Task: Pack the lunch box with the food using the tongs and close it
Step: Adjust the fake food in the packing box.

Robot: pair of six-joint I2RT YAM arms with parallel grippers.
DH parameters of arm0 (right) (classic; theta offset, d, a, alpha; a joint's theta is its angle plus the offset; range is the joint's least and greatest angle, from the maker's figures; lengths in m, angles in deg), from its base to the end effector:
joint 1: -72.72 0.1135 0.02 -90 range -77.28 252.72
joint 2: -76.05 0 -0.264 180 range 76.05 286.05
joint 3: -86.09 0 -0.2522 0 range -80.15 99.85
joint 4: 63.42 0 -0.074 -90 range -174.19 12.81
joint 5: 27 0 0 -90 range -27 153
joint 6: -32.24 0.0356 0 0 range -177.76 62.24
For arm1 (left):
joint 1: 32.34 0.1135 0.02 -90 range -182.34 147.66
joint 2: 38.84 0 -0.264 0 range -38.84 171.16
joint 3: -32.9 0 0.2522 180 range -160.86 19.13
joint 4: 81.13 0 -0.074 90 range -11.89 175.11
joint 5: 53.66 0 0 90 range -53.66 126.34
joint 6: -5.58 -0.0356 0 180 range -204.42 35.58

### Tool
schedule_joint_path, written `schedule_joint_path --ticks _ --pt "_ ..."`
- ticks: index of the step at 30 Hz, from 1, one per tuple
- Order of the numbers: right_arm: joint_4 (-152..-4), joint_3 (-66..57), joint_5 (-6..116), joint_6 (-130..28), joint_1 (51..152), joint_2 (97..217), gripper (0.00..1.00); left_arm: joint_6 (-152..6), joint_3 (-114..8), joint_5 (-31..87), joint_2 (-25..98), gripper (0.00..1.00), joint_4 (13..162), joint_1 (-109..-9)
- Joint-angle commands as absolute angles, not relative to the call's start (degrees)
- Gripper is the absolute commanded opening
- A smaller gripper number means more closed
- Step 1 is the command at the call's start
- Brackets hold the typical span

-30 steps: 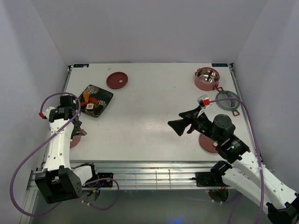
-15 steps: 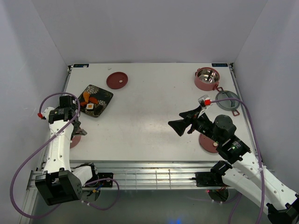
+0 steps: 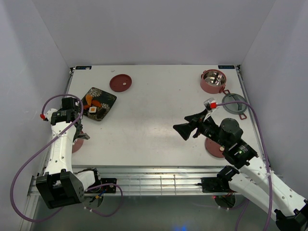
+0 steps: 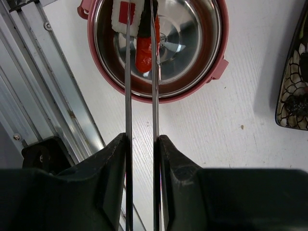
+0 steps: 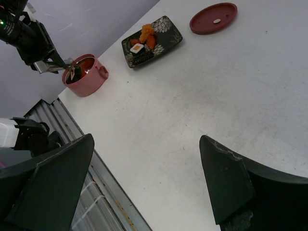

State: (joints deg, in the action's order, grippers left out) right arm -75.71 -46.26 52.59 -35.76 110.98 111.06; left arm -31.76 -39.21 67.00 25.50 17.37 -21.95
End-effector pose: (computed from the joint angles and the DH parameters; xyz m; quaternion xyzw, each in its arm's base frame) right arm 0.1208 0.1034 0.3208 -0.1630 0.6859 0.4099 0.5788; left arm 0.1786 0.0512 0.2851 -0.5311 0.7942 0.1949 0.2217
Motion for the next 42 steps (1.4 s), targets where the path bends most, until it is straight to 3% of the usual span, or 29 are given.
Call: schedule_joint_path --ticks 1,6,18,33,42 --pt "-73.58 -46.05 53.07 -36.23 110.95 111.3 0.96 -34.06 -40.37 66.67 25.15 0.19 19.9 -21.62" --pt "-73.41 -46.13 53.24 -36.14 110.95 111.65 0.96 -36.78 -41.33 62.89 25.15 0.0 21.3 -21.53" --pt "-73.14 -46.22 53.42 -36.14 110.95 112.35 0.96 -40.65 -46.43 58.24 23.22 0.0 21.48 -21.61" --pt "-72.88 -46.4 53.86 -36.14 110.95 112.97 0.96 -41.18 -40.98 55.59 23.39 0.0 24.91 -21.7" --pt "-72.88 -46.4 54.04 -36.23 110.95 113.06 0.96 -43.03 -46.69 55.77 20.67 0.0 22.81 -21.62"
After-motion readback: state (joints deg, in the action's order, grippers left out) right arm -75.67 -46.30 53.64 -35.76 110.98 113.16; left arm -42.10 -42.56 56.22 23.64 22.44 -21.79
